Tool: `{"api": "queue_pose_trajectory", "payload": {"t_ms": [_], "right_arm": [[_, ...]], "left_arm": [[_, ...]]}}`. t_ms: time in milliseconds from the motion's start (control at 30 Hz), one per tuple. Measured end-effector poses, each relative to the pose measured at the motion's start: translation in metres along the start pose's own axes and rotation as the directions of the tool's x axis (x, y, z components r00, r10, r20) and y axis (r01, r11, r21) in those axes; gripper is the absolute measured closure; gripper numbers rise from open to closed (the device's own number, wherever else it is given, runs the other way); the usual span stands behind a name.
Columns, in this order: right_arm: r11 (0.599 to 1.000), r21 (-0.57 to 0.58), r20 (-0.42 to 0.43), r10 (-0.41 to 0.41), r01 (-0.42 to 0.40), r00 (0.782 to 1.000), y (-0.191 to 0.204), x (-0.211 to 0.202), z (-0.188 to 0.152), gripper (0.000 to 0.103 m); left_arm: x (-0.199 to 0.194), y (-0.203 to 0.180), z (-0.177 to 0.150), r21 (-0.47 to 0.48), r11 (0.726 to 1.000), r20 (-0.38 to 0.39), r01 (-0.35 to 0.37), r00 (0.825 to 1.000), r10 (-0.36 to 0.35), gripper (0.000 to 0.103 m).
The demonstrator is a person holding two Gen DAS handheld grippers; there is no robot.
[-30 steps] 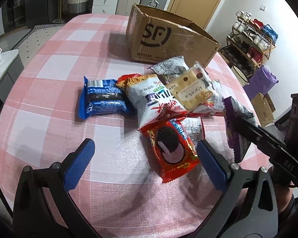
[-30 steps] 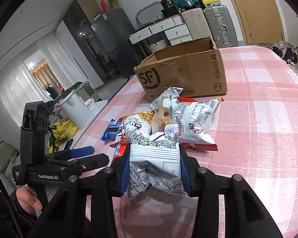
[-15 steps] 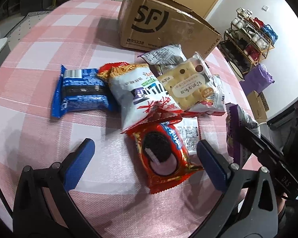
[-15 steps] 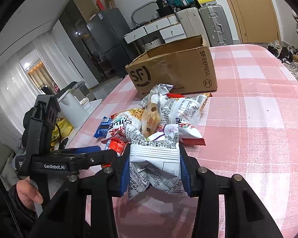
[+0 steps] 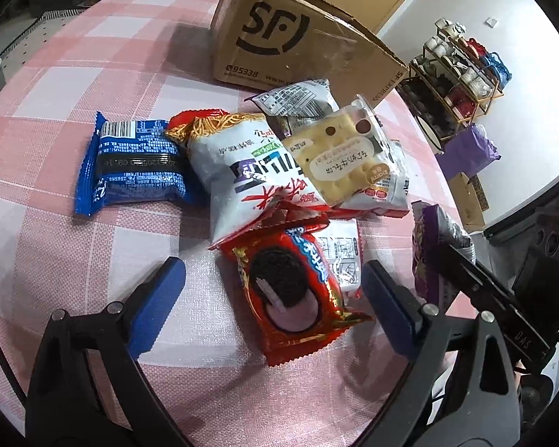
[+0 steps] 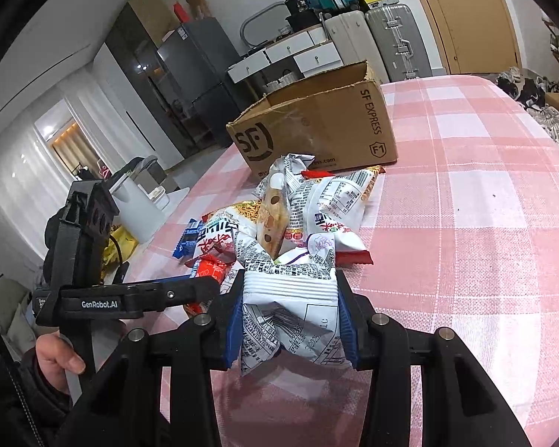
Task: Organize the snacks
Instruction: 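Grasp the red cookie pack with the left tool while the right tool holds the white bag, then lift both held packs and carry them toward the cardboard box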
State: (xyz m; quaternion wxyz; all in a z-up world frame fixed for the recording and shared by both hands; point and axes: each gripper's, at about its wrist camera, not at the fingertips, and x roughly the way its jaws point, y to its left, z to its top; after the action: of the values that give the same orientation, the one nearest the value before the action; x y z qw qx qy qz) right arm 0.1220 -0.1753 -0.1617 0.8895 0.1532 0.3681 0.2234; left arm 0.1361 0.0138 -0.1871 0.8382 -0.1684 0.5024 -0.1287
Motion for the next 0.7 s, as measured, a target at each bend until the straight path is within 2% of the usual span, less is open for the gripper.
{"api": "queue_pose_trajectory", "payload": {"t_ms": [100, 200, 333, 567, 700], "right_arm": [[1.0, -0.002, 0.001, 0.002, -0.002, 1.0, 0.0, -0.001, 0.0, 0.06], [1.0, -0.002, 0.004, 0.0, 0.0, 1.0, 0.001, -0.001, 0.0, 0.06], [1.0, -0.003, 0.004, 0.0, 0.0, 1.0, 0.003, -0.001, 0.001, 0.06], [1.0, -0.023, 0.013, -0.001, 0.002, 1.0, 0.013, -0.006, 0.003, 0.06], [1.0, -0.029, 0.01, -0.007, 0.007, 1.0, 0.018, -0.007, 0.005, 0.06]], "left_arm": [[0.003, 0.0, 0.001, 0.015, 1.0, 0.005, -0.003, 1.0, 0.003, 0.024], [0.007, 0.001, 0.001, 0.015, 0.999, -0.008, 0.031, 1.0, -0.031, 0.057], [0.014, -0.007, -0.001, 0.056, 0.998, -0.008, 0.036, 0.999, -0.036, 0.062], [0.017, -0.011, -0.003, 0.071, 0.997, 0.002, 0.026, 1.0, -0.027, 0.062], [0.004, -0.016, -0.003, 0.102, 0.995, 0.019, 0.013, 1.0, -0.015, 0.062]]}}
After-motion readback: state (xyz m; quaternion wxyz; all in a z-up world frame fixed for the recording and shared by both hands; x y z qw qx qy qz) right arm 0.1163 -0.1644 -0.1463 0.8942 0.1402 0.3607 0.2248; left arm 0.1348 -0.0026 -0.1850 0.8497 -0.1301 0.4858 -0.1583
